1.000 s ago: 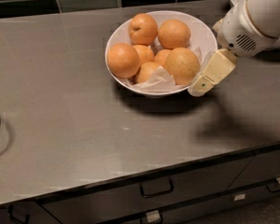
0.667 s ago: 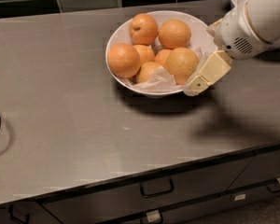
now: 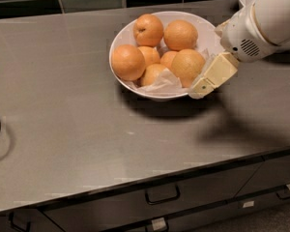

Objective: Pick orange from white bowl

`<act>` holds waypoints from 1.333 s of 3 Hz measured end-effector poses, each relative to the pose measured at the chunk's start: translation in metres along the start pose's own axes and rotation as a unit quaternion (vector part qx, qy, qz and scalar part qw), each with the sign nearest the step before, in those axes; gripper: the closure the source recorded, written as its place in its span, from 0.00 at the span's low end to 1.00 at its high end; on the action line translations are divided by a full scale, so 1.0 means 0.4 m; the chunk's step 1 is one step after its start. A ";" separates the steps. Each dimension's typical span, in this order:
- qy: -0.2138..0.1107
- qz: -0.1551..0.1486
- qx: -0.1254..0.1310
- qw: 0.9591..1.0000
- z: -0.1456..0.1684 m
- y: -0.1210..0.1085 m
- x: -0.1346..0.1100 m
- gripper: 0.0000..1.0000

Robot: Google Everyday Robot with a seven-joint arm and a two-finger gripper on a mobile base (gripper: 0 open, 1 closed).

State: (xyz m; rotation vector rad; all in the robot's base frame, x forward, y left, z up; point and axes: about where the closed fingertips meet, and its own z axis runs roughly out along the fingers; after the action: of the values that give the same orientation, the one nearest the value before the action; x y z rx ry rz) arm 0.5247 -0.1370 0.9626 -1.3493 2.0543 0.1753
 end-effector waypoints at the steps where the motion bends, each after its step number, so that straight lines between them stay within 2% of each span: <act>1: -0.007 0.006 0.013 1.000 0.005 -0.004 -0.012 0.08; 2: -0.011 0.009 0.020 1.000 0.008 -0.006 -0.020 0.08; 3: -0.012 0.009 0.020 1.000 0.011 -0.006 -0.022 0.21; 4: -0.015 0.016 0.033 0.999 0.019 -0.013 -0.020 0.37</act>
Offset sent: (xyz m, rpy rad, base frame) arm 0.0092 0.0062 0.0020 0.0281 -0.0430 -0.0506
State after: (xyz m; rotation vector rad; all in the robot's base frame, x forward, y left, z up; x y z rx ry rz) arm 0.5346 -0.1298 0.9627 -1.2678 2.0405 0.1392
